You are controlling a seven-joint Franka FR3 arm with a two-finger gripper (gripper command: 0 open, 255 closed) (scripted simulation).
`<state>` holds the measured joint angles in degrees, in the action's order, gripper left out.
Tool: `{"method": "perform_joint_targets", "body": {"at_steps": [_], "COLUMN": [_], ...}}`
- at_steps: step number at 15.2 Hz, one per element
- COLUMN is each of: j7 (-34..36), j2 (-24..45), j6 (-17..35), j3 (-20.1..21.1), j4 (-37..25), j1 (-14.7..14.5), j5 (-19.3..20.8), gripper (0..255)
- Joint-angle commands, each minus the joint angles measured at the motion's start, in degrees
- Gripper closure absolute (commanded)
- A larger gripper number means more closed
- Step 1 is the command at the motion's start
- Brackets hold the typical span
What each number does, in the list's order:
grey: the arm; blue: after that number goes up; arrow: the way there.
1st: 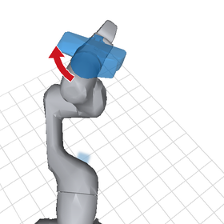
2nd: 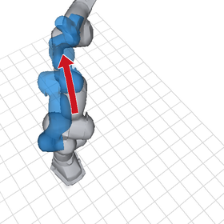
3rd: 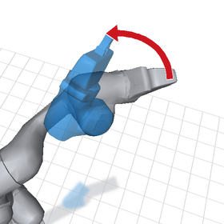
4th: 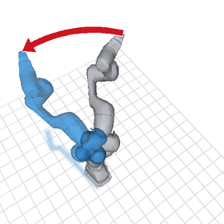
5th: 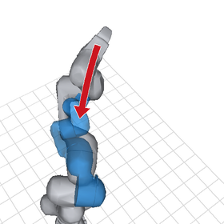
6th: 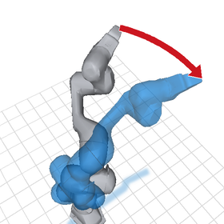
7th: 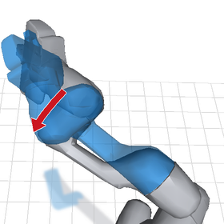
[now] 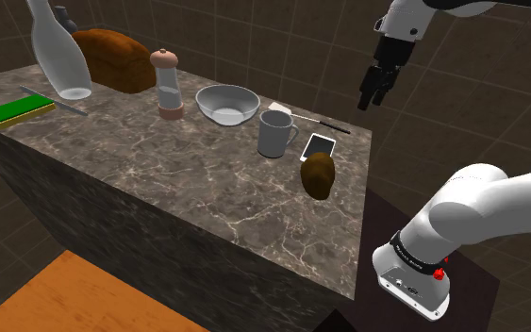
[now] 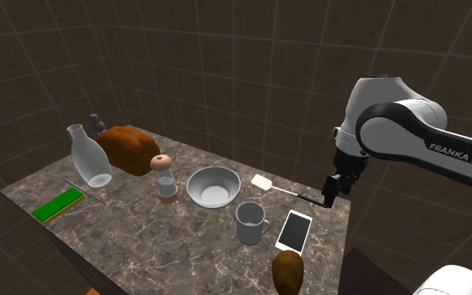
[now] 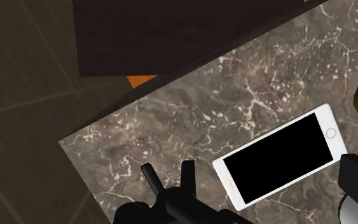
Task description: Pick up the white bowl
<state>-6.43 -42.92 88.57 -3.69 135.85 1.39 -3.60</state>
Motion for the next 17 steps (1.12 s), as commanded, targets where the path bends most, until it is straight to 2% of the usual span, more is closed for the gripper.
{"method": "perform_joint_targets", "body": {"at_steps": [1, 9, 17], "j7": [0.0, 4.2, 8.0], "j2": [0.0, 14.9, 30.6], "j6": [0.0, 10.3, 17.0], "j3": [0.0, 3.1, 5.5], "j4": [0.0, -6.9, -18.4], "j1": [0.0, -2.0, -3.4], "j5": [0.0, -4.0, -6.2], "gripper": [0, 0, 0]}}
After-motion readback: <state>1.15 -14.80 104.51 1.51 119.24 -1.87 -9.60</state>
